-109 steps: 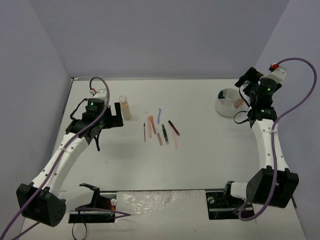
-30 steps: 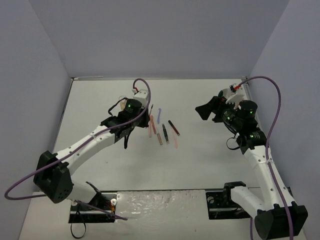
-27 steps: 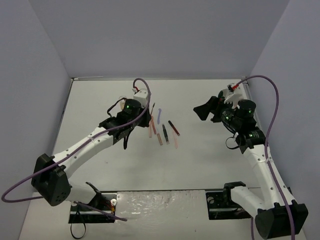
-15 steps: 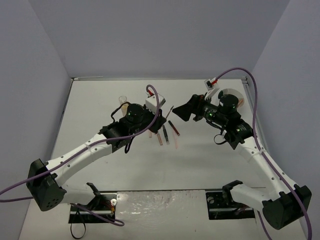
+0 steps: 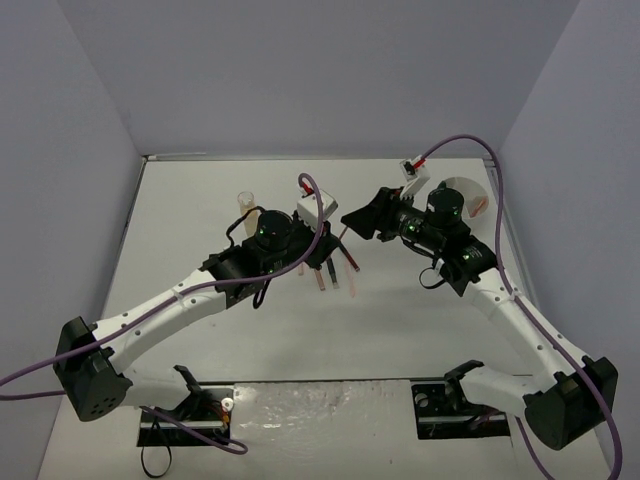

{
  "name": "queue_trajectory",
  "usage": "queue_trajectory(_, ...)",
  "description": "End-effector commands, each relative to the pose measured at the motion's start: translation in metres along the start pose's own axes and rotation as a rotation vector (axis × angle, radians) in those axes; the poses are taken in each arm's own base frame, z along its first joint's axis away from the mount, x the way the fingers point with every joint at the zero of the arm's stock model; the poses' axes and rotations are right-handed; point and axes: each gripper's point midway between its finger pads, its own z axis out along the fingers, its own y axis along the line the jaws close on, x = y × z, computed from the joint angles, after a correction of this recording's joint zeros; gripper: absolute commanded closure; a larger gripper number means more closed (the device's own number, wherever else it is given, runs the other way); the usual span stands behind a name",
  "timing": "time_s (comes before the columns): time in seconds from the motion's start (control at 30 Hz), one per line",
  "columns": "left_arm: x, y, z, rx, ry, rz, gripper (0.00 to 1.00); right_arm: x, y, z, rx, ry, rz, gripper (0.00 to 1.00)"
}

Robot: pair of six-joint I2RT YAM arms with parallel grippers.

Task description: Organize the makeup

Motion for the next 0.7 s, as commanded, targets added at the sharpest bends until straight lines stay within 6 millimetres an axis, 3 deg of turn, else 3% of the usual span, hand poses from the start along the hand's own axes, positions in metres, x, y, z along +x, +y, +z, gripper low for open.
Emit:
queue_trajectory(0.0, -0.071, -0.013, -0.009, 0.027, -0.2, 0.019, 1.0, -0.019, 0.018, 0.009, -0.055, -0.066, -0.036, 0.52)
queue_trajectory(0.27, -0.076, -0.013, -0.006, 0.024, -0.211, 0.009, 1.0, -0.009, 0.012, 0.016, -0.035, -0.047, -0.03, 0.65)
queue_trajectory(0.47, -0.071, -0.01, -0.002, 0.011, -0.196, -0.002, 1.0, -0.006, 0.01, 0.018, -0.027, -0.045, -0.033, 0.81)
queue_trajectory(0.6, -0.068, -0.009, 0.001, 0.005, -0.184, -0.007, 0.99, -0.007, 0.005, 0.017, -0.007, -0.056, -0.042, 0.97)
queue_trajectory(0.67, -0.065, -0.008, 0.002, -0.001, -0.174, -0.012, 0.96, -0.009, 0.004, 0.016, 0.007, -0.067, -0.051, 1.0)
